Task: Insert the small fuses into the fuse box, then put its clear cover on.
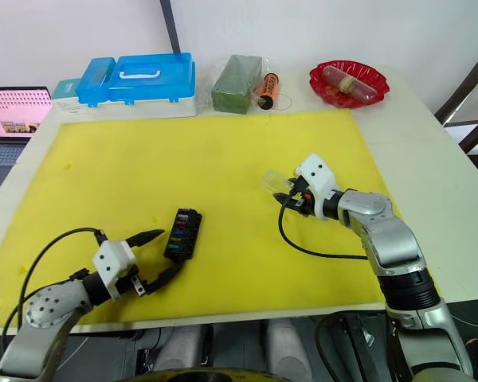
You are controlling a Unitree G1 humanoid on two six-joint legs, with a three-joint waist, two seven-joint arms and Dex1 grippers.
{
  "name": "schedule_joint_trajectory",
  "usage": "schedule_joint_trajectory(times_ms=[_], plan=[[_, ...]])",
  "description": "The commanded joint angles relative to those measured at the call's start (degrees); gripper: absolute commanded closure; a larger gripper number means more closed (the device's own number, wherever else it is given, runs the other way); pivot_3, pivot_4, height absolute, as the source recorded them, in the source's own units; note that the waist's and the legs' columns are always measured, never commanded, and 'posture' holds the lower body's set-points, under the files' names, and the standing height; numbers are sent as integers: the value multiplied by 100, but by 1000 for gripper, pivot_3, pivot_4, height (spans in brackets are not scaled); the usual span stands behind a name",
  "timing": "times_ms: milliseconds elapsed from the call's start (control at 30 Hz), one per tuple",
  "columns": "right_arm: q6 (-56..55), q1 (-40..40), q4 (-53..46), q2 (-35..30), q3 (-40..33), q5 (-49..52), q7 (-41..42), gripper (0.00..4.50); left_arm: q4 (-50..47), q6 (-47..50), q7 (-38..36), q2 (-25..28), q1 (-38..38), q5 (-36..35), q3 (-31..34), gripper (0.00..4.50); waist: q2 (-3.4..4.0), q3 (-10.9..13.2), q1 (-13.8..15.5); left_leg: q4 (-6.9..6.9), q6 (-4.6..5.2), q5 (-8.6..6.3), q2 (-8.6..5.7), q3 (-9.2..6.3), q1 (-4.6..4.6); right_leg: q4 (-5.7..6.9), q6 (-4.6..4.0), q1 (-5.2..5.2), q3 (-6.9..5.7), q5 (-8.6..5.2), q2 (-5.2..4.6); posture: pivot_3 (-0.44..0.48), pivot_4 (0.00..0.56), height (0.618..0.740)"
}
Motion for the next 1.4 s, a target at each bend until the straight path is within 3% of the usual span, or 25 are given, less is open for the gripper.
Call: schedule_joint_trajectory(times_ms=[33, 167, 333, 767, 1000, 1100, 1200, 1400], plan=[[-142, -112, -206, -54, -68, 6, 32, 2600, 316, 17, 86, 250, -100, -186, 617, 0, 0, 0, -2, 0, 0, 0, 1, 0, 0, 0, 0, 0, 0, 0, 1, 0, 150, 740], [-179, -184, -140, -61, -42, -19, 80, 2600, 403, -8, -160, 421, -159, -462, 736, 0, 0, 0, 6, 0, 0, 0, 0, 3, -2, -2, -6, 0, -1, -3, -2, 0, 150, 740], [-159, -204, -157, -71, -44, -18, 134, 2600, -269, 287, -620, 497, 156, -1038, 558, 0, 0, 1, 8, 0, -1, 0, 0, 6, -7, -9, -5, 0, 0, -3, -8, 0, 150, 740], [-154, -285, -144, -103, 3, -112, 156, 2600, 224, 519, 526, -218, -761, 31, -432, 0, 0, 0, 9, 1, 0, 0, -1, 0, -3, -2, 11, 1, -1, 7, -2, 0, 150, 740], [-139, -345, -119, -58, -10, -149, 140, 2600, 224, 929, 678, -243, -806, -54, -433, 0, 4, -3, 26, 2, 0, 0, -2, 0, -1, -1, 10, 3, -1, 7, -4, 0, 150, 740], [-129, -346, -125, -43, -13, -154, 132, 2600, 211, 1002, 635, -140, -792, -54, -371, 632, 4, -3, 19, 2, 0, 0, -2, 0, -1, -1, 10, 4, -1, 7, -4, 0, 150, 740], [-131, -325, -131, -35, -36, -153, 107, 2600, 243, 999, 645, -69, -832, -65, -320, 1666, 4, -3, 8, 1, 0, 0, -2, -1, 0, -1, 10, 4, -1, 7, -3, 0, 150, 740], [-143, -286, -141, -109, -96, -133, 148, 2600, 325, 912, 447, 61, -1055, -147, -366, 1726, 4, -3, 14, 0, 0, 0, -1, -1, 1, 0, 9, 4, -1, 7, -2, 0, 150, 740]])
